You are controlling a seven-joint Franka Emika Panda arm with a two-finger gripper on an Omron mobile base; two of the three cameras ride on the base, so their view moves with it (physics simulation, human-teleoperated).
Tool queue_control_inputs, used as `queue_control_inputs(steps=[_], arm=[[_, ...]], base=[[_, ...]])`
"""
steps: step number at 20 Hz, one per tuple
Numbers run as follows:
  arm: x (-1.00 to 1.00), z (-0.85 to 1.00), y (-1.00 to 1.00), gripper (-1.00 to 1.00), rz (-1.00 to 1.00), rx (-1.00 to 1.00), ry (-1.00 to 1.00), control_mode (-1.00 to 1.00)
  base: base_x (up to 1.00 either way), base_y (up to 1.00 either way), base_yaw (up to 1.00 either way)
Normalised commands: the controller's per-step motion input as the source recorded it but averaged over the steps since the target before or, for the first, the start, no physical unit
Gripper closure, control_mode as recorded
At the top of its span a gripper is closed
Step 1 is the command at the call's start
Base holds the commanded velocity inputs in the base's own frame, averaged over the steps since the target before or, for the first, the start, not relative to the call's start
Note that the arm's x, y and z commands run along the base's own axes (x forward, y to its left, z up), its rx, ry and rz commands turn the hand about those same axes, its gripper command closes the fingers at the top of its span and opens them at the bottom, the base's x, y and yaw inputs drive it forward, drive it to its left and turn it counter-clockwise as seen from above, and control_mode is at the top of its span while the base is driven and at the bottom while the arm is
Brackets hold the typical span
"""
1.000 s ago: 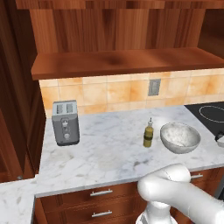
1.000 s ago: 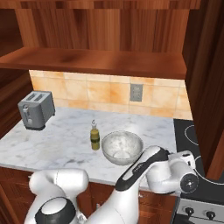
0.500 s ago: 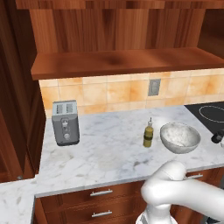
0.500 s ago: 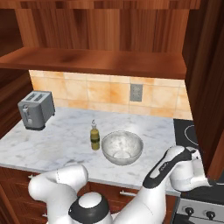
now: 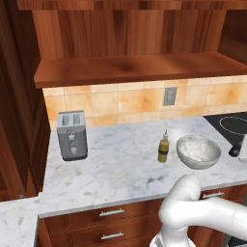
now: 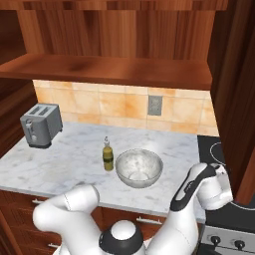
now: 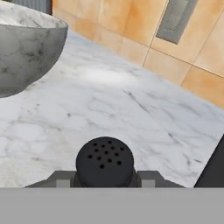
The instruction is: Retrieve the bottle and the shaker from the cabinet and place them next to the mixing bowl on the counter. Then add garlic from the fridge to the mixing bowl.
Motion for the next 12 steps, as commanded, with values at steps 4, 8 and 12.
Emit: queue_control_inputs(steps=[4, 8, 12], arm=[[0.07, -0.51, 0.1, 1.0, 0.1, 0.0, 0.11, -1.0], [0.07, -0.31, 0.21, 1.0, 0.11, 0.04, 0.07, -1.0], [0.04, -0.56, 0.24, 1.0, 0.1, 0.02, 0.0, -1.0]], base=[[0.0, 0.0, 0.0], [0.0, 0.0, 0.0], [0.0, 0.0, 0.0]])
